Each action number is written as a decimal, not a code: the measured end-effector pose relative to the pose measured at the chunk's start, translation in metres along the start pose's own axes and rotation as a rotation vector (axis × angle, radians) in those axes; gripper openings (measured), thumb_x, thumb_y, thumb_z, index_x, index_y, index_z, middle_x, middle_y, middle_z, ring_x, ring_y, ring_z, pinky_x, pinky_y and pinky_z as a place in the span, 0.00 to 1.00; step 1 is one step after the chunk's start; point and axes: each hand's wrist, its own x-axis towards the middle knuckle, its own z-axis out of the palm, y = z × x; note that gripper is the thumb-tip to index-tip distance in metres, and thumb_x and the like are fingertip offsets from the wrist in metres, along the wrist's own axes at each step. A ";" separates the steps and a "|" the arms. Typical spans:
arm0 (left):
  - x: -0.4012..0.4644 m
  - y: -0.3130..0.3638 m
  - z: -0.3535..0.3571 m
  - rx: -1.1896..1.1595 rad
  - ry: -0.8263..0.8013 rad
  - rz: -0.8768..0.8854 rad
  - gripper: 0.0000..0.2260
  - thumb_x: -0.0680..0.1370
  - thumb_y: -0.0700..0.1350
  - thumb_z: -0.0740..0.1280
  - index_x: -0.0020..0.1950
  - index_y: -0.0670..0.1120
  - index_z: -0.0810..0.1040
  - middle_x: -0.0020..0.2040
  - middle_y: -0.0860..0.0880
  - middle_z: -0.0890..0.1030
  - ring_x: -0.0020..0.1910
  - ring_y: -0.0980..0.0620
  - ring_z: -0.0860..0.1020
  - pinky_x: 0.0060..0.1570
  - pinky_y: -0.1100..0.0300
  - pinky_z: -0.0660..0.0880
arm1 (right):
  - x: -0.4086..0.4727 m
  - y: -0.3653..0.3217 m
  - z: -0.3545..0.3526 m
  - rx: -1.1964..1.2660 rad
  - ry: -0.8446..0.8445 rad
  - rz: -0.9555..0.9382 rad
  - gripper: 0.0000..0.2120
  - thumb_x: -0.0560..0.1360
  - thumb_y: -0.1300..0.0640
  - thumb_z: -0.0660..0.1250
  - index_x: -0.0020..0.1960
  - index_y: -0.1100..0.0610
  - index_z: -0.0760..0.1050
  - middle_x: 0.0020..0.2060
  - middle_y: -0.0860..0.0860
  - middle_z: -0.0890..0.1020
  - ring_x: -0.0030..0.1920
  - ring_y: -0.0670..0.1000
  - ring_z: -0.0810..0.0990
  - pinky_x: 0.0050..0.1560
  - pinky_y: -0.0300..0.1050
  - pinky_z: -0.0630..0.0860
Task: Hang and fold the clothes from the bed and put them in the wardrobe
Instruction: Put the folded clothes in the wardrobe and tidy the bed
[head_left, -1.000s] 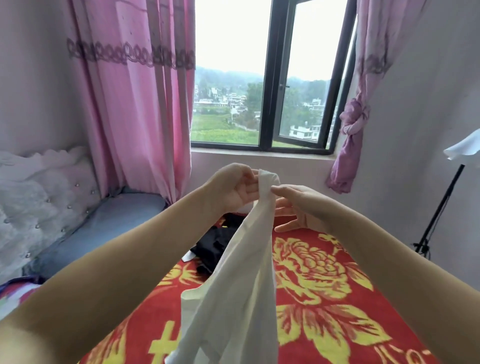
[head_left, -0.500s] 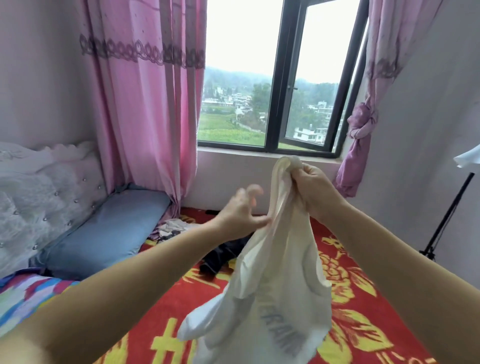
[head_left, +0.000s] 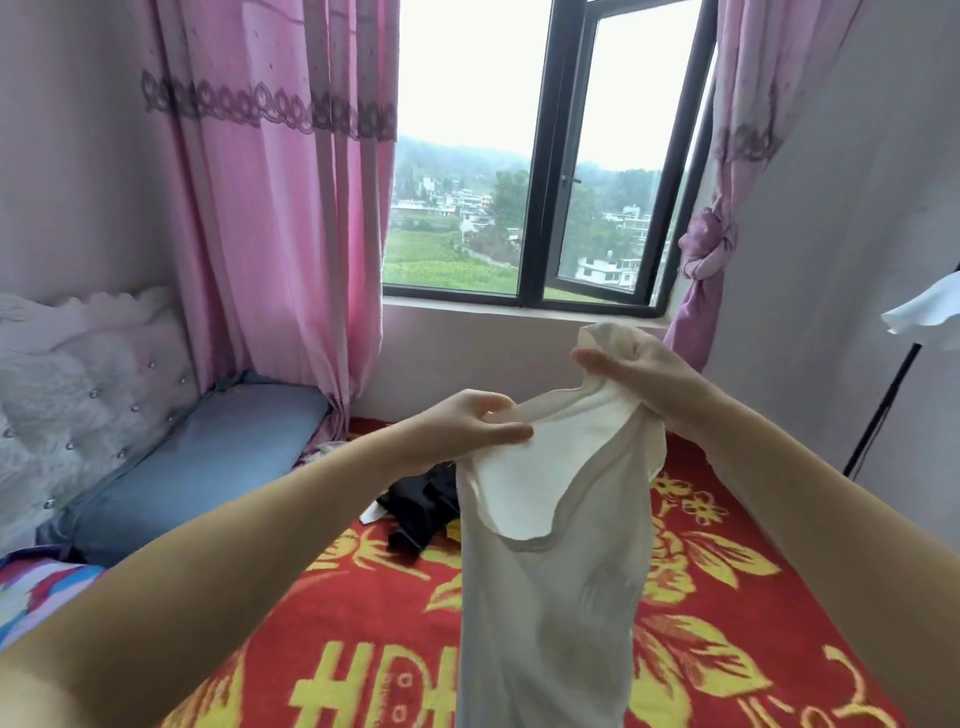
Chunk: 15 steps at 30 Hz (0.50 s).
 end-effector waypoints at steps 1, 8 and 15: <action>0.001 0.000 -0.003 0.058 0.060 0.010 0.07 0.77 0.47 0.69 0.45 0.44 0.82 0.36 0.50 0.77 0.32 0.55 0.72 0.33 0.64 0.68 | -0.002 0.001 -0.003 -0.026 -0.052 0.000 0.11 0.74 0.54 0.71 0.55 0.54 0.75 0.42 0.50 0.80 0.39 0.45 0.79 0.39 0.36 0.77; 0.004 0.007 -0.011 0.221 -0.062 0.004 0.26 0.73 0.58 0.70 0.68 0.52 0.71 0.56 0.53 0.78 0.52 0.58 0.77 0.53 0.64 0.73 | -0.006 -0.002 0.008 -0.092 0.019 -0.047 0.12 0.79 0.63 0.59 0.45 0.62 0.81 0.37 0.52 0.79 0.37 0.48 0.76 0.39 0.36 0.72; 0.011 0.039 0.033 -0.085 0.198 0.091 0.09 0.78 0.39 0.65 0.55 0.38 0.80 0.50 0.43 0.82 0.51 0.47 0.81 0.57 0.52 0.77 | 0.006 -0.012 0.039 0.023 0.003 -0.127 0.06 0.75 0.64 0.65 0.50 0.59 0.77 0.43 0.54 0.81 0.43 0.50 0.79 0.46 0.43 0.76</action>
